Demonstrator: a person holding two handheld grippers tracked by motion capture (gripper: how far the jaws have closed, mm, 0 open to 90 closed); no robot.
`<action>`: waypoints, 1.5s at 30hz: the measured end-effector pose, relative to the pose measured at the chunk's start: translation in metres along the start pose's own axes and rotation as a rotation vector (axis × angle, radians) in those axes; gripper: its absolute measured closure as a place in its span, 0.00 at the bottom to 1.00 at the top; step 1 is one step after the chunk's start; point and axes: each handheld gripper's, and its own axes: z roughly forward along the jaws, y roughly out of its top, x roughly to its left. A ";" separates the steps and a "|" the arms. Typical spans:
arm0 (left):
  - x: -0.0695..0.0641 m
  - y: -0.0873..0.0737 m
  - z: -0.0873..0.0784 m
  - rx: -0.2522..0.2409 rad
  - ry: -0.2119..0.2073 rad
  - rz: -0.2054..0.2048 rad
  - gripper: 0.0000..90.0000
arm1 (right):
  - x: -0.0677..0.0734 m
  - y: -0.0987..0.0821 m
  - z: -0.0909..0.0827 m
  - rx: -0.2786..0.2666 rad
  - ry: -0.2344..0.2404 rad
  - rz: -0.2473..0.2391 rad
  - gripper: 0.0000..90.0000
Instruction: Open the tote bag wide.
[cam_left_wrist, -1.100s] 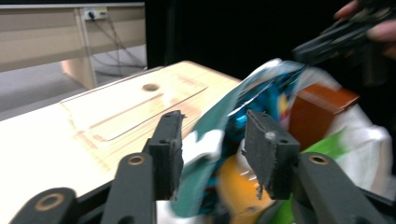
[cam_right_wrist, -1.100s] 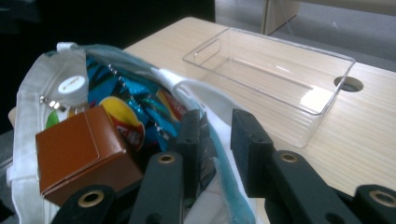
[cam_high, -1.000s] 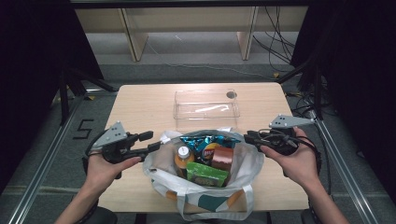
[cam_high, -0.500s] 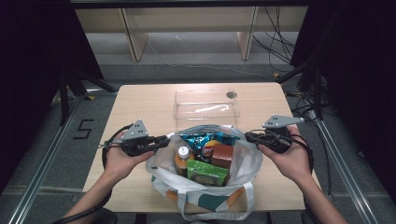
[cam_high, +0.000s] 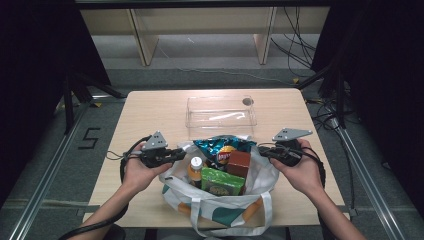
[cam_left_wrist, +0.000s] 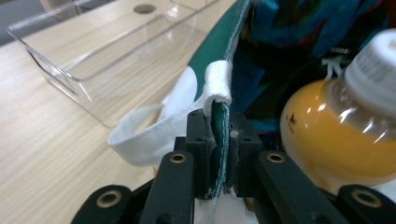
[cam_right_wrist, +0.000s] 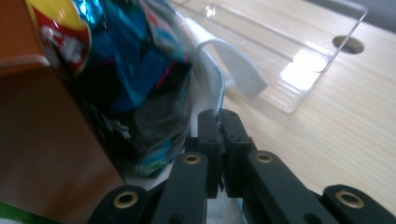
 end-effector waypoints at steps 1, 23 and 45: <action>0.000 -0.003 0.003 -0.004 -0.007 -0.010 0.90 | 0.000 -0.002 0.003 -0.006 -0.005 -0.003 0.99; 0.003 -0.023 0.026 0.082 0.020 -0.051 0.91 | -0.005 -0.026 0.027 0.056 0.035 0.067 0.99; 0.005 -0.028 0.030 0.088 0.041 -0.076 0.96 | -0.012 -0.032 0.032 0.066 0.030 0.100 0.99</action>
